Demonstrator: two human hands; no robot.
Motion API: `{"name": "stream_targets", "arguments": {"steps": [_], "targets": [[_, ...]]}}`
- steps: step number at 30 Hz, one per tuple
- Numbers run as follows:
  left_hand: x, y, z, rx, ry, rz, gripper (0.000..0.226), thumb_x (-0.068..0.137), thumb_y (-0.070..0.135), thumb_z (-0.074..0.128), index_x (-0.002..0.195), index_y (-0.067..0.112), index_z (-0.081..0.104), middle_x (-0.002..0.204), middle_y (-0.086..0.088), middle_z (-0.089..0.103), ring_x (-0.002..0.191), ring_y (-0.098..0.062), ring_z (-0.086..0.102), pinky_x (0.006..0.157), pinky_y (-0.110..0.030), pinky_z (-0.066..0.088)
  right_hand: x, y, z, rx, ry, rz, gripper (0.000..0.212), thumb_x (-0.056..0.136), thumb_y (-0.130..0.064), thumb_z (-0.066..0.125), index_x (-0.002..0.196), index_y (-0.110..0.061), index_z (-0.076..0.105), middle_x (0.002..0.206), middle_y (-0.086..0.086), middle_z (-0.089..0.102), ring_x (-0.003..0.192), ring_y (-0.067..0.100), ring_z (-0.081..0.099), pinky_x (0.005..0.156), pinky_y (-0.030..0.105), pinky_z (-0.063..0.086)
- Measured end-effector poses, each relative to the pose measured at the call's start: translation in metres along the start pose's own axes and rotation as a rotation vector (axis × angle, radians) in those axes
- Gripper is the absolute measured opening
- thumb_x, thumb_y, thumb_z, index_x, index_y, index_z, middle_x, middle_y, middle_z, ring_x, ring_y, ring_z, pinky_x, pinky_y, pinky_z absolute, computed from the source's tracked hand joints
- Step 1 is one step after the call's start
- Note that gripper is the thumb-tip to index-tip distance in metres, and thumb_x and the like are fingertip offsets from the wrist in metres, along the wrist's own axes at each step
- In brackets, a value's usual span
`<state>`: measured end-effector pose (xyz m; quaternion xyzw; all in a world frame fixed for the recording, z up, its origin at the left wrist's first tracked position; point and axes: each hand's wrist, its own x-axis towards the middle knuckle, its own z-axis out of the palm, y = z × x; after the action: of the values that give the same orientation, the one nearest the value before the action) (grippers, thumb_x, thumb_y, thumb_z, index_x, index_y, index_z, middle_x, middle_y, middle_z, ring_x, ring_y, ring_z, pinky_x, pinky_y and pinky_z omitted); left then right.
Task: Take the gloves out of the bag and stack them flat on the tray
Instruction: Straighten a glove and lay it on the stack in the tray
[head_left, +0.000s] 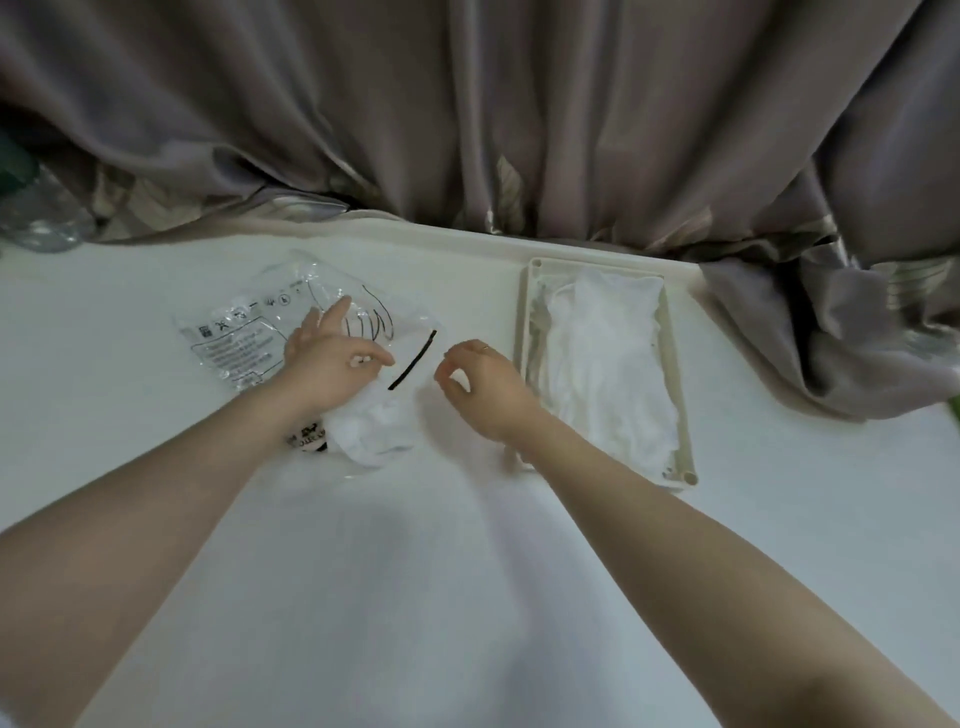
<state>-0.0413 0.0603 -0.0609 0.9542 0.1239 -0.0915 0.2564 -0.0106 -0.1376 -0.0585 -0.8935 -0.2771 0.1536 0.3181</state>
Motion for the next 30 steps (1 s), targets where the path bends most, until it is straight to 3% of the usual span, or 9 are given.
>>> {"name": "stream_targets", "arguments": {"steps": [5, 11, 13, 16, 19, 21, 25, 27, 30], "targets": [[-0.016, -0.036, -0.014, -0.03, -0.273, -0.047, 0.037, 0.097, 0.023, 0.047, 0.134, 0.021, 0.051, 0.15, -0.004, 0.034, 0.131, -0.021, 0.042, 0.106, -0.027, 0.029, 0.015, -0.03, 0.045, -0.003, -0.131, 0.164, 0.029, 0.095, -0.006, 0.041, 0.115, -0.002, 0.062, 0.12, 0.014, 0.061, 0.112, 0.029, 0.055, 0.086, 0.027, 0.039], [-0.018, -0.047, -0.005, -0.21, -0.308, -0.035, 0.041, 0.1, 0.032, 0.04, 0.138, 0.019, 0.045, 0.142, 0.0, 0.046, 0.129, -0.016, 0.043, 0.101, -0.024, 0.03, 0.023, -0.036, 0.084, 0.152, -0.036, 0.355, 0.061, 0.089, -0.017, 0.061, 0.141, -0.014, 0.028, 0.121, 0.014, 0.052, 0.108, 0.032, 0.055, 0.084, 0.037, 0.044], [-0.018, -0.048, -0.004, -0.261, -0.312, 0.012, 0.039, 0.101, 0.035, 0.035, 0.133, 0.02, 0.051, 0.134, 0.002, 0.052, 0.121, -0.013, 0.047, 0.1, -0.026, 0.034, 0.025, -0.038, 0.093, -0.054, 0.004, 0.304, 0.052, 0.089, -0.024, 0.06, 0.136, -0.019, 0.04, 0.12, 0.012, 0.047, 0.106, 0.031, 0.053, 0.078, 0.035, 0.043], [-0.016, -0.047, -0.004, -0.36, -0.329, 0.019, 0.04, 0.097, 0.049, 0.039, 0.12, 0.024, 0.058, 0.118, 0.005, 0.059, 0.11, -0.013, 0.053, 0.094, -0.028, 0.038, 0.028, -0.039, 0.094, -0.162, 0.108, 0.208, 0.028, 0.093, -0.027, 0.055, 0.105, -0.003, 0.064, 0.116, 0.015, 0.049, 0.105, 0.033, 0.05, 0.075, 0.032, 0.039], [-0.013, -0.049, -0.005, -0.274, -0.341, 0.038, 0.036, 0.082, 0.06, 0.055, 0.105, 0.032, 0.055, 0.106, 0.006, 0.059, 0.1, -0.014, 0.056, 0.08, -0.028, 0.044, 0.032, -0.041, 0.085, 0.04, 0.177, 0.257, 0.032, 0.097, -0.021, 0.048, 0.07, -0.006, 0.059, 0.103, 0.013, 0.054, 0.098, 0.03, 0.051, 0.08, 0.034, 0.04], [-0.011, -0.051, -0.004, -0.134, -0.315, 0.079, 0.033, 0.079, 0.049, 0.068, 0.101, 0.027, 0.054, 0.097, 0.009, 0.058, 0.089, -0.011, 0.056, 0.066, -0.024, 0.04, 0.031, -0.045, 0.074, 0.196, 0.162, 0.292, 0.039, 0.098, -0.017, 0.043, 0.059, -0.016, 0.043, 0.077, 0.003, 0.048, 0.078, 0.025, 0.047, 0.066, 0.03, 0.033], [-0.005, -0.049, -0.001, -0.191, -0.301, 0.149, 0.01, 0.082, 0.026, 0.068, 0.086, 0.02, 0.061, 0.085, 0.001, 0.064, 0.08, -0.016, 0.059, 0.061, -0.021, 0.04, 0.027, -0.052, 0.054, 0.775, 0.242, 0.433, 0.03, 0.094, -0.013, 0.047, 0.064, -0.013, 0.047, 0.054, -0.007, 0.046, 0.051, 0.012, 0.041, 0.047, 0.019, 0.033], [-0.002, -0.049, 0.0, -0.123, -0.282, 0.134, 0.013, 0.085, 0.025, 0.063, 0.078, 0.015, 0.059, 0.076, -0.003, 0.06, 0.074, -0.018, 0.055, 0.056, -0.023, 0.035, 0.028, -0.05, 0.046, 1.02, 0.276, 0.468, 0.012, 0.084, -0.016, 0.051, 0.075, -0.009, 0.054, 0.063, 0.001, 0.052, 0.055, 0.018, 0.044, 0.051, 0.019, 0.035], [0.002, -0.05, 0.002, 0.007, -0.232, 0.126, 0.028, 0.089, 0.028, 0.059, 0.067, 0.015, 0.046, 0.07, -0.001, 0.048, 0.07, -0.02, 0.047, 0.053, -0.026, 0.03, 0.029, -0.045, 0.032, 1.308, 0.363, 0.567, 0.014, 0.087, -0.014, 0.051, 0.081, -0.012, 0.064, 0.074, 0.002, 0.063, 0.067, 0.02, 0.058, 0.064, 0.026, 0.047]]}}
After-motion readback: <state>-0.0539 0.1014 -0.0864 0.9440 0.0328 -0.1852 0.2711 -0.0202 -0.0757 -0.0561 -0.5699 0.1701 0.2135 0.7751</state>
